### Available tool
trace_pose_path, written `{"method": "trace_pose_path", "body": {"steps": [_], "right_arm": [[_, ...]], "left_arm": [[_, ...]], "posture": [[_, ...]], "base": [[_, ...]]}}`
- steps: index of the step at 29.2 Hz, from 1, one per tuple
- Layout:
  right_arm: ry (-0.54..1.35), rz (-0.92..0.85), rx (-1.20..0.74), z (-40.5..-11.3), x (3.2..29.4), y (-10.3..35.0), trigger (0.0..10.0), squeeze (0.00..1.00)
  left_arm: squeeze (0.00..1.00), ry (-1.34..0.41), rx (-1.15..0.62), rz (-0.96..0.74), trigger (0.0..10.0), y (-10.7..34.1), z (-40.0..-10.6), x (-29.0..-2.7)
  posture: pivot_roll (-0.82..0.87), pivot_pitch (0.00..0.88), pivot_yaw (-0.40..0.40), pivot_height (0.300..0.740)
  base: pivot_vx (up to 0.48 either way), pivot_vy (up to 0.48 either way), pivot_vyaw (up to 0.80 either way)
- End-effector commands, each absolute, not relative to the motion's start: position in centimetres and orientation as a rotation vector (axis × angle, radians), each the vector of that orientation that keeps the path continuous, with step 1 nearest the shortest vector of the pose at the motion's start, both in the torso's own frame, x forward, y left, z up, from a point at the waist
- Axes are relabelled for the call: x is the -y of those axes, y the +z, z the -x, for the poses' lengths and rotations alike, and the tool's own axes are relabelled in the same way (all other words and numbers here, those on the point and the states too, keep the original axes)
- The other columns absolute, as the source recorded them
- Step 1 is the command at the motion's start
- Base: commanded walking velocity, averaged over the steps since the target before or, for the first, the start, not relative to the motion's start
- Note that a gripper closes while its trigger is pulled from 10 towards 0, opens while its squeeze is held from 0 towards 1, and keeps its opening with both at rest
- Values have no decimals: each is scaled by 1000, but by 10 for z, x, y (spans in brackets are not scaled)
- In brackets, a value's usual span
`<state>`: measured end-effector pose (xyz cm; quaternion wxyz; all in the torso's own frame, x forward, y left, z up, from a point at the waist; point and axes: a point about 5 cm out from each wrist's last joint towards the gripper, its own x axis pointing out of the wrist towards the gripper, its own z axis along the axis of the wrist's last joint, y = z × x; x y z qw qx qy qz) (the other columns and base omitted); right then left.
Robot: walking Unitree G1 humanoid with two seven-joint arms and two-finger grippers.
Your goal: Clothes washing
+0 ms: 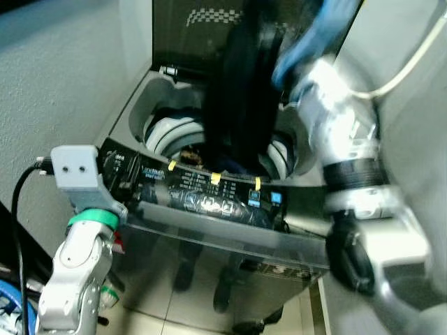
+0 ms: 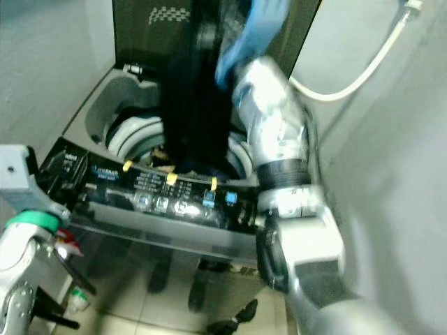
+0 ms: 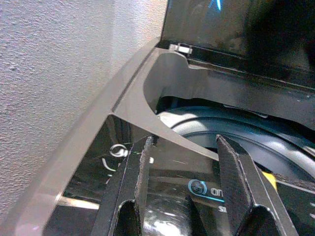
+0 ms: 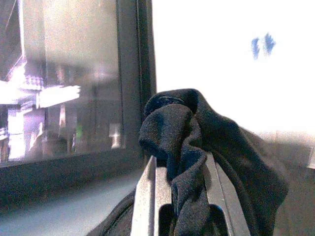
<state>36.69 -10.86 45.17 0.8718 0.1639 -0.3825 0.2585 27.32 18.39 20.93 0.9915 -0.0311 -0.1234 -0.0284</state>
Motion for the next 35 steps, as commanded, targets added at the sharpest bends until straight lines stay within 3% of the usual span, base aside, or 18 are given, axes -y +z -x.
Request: {"method": "trace_pose_path", "body": {"steps": [1, 6, 10, 14, 18, 25, 31, 35], "right_arm": [[507, -368, 731, -378, 117, 438, 10000, 0], [633, -157, 472, -390, 92, 382, 10000, 0], [861, -8, 195, -389, 71, 319, 10000, 0], [1014, 104, -14, -383, 63, 266, 10000, 0], [1035, 121, -108, -379, 66, 235, 10000, 0], [973, 53, -89, -382, 78, 247, 10000, 0], [624, -152, 261, -403, 92, 307, 10000, 0], [561, -76, 294, -405, 95, 316, 10000, 0]], "left_arm": [[0, -71, 226, 55, 10000, 205, -273, -182], [0, -74, 216, 48, 10000, 205, -270, -183], [0, -99, 189, 27, 10000, 203, -272, -181], [0, -117, 137, -24, 10000, 198, -276, -180], [0, -146, 115, -43, 10000, 198, -278, -178], [0, -220, 111, -63, 10000, 210, -282, -172], [0, -233, 128, -66, 10000, 218, -285, -170], [0, -240, 109, -76, 10000, 215, -284, -169]], "posture": [[154, 8, -90, 740], [160, 10, -79, 740], [162, 9, -74, 740], [160, 9, -65, 740], [165, 5, -48, 740], [165, 0, -34, 740], [169, 0, -33, 740], [171, 0, -36, 740]], "base": [[0, 0, 0], [0, 0, 0], [0, 0, 0], [0, 0, 0], [0, 0, 0], [0, 0, 0], [0, 0, 0], [0, 0, 0]]}}
